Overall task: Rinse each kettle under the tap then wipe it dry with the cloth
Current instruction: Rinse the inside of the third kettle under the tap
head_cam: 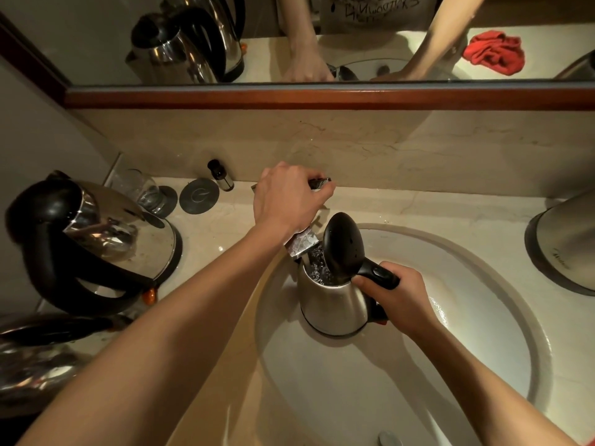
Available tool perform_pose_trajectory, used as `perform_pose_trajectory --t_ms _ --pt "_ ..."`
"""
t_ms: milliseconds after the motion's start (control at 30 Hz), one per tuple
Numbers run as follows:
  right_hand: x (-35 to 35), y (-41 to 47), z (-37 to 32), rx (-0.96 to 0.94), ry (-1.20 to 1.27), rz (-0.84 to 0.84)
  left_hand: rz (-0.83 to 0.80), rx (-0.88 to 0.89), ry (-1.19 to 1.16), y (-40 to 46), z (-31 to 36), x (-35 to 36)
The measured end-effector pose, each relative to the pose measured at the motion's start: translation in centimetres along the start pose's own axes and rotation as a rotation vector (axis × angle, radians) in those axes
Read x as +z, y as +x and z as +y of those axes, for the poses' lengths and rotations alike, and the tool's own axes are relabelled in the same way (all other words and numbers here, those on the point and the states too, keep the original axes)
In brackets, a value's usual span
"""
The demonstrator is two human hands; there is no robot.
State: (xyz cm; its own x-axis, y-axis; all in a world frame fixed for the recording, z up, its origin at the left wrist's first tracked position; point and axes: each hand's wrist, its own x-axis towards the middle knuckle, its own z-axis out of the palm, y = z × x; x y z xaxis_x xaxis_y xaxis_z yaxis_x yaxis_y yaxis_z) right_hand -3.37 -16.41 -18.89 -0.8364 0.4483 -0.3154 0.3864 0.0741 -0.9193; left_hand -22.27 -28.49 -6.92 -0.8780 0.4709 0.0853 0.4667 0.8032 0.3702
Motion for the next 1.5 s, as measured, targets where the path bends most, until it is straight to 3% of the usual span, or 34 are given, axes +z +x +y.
perform_pose_trajectory --t_ms 1500 --pt "0.0 0.3 0.6 0.018 -0.003 0.01 0.019 0.012 -0.023 0.4 -0.5 0.6"
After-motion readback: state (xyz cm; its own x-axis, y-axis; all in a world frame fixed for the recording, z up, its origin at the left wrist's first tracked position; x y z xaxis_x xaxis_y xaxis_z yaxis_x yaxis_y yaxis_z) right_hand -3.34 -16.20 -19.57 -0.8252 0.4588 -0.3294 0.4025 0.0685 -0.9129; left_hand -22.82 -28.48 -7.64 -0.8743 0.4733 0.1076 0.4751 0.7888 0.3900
